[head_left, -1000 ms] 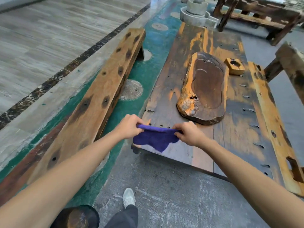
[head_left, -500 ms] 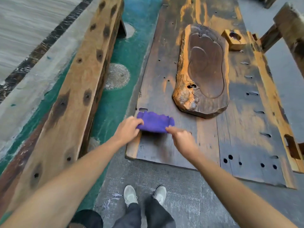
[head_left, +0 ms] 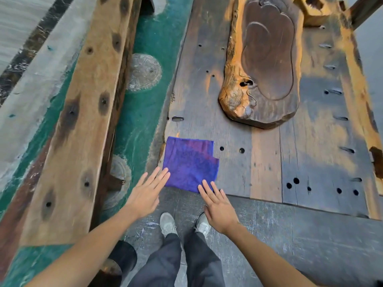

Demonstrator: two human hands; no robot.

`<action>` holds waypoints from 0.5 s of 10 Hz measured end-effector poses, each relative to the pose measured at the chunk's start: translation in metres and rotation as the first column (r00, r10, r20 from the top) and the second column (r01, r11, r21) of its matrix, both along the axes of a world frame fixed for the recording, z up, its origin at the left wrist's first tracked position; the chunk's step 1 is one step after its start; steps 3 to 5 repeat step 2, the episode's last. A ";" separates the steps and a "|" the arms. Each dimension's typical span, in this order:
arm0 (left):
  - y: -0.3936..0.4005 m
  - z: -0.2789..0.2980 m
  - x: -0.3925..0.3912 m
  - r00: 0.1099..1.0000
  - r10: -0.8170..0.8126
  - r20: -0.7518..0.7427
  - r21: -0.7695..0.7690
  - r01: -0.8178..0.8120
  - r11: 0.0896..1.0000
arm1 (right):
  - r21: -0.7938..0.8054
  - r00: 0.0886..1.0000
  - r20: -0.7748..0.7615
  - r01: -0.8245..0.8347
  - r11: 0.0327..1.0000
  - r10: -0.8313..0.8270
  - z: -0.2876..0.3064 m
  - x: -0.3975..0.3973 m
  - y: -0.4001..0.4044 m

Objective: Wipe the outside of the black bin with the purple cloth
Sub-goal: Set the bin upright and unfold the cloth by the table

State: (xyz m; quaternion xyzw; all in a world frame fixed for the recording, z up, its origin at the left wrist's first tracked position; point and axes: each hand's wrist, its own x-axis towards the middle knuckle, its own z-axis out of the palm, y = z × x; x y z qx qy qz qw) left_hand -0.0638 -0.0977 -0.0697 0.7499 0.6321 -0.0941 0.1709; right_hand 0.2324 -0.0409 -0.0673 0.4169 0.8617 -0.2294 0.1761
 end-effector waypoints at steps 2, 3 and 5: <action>0.016 0.025 0.006 0.997 0.038 0.074 0.027 -0.040 0.999 | -0.110 0.984 -0.143 0.086 0.990 -0.101 0.027 0.002 0.023; 0.016 0.025 0.006 0.997 0.038 0.074 0.027 -0.040 0.999 | -0.110 0.984 -0.143 0.086 0.990 -0.101 0.027 0.002 0.023; 0.016 0.025 0.006 0.997 0.038 0.074 0.027 -0.040 0.999 | -0.110 0.984 -0.143 0.086 0.990 -0.101 0.027 0.002 0.023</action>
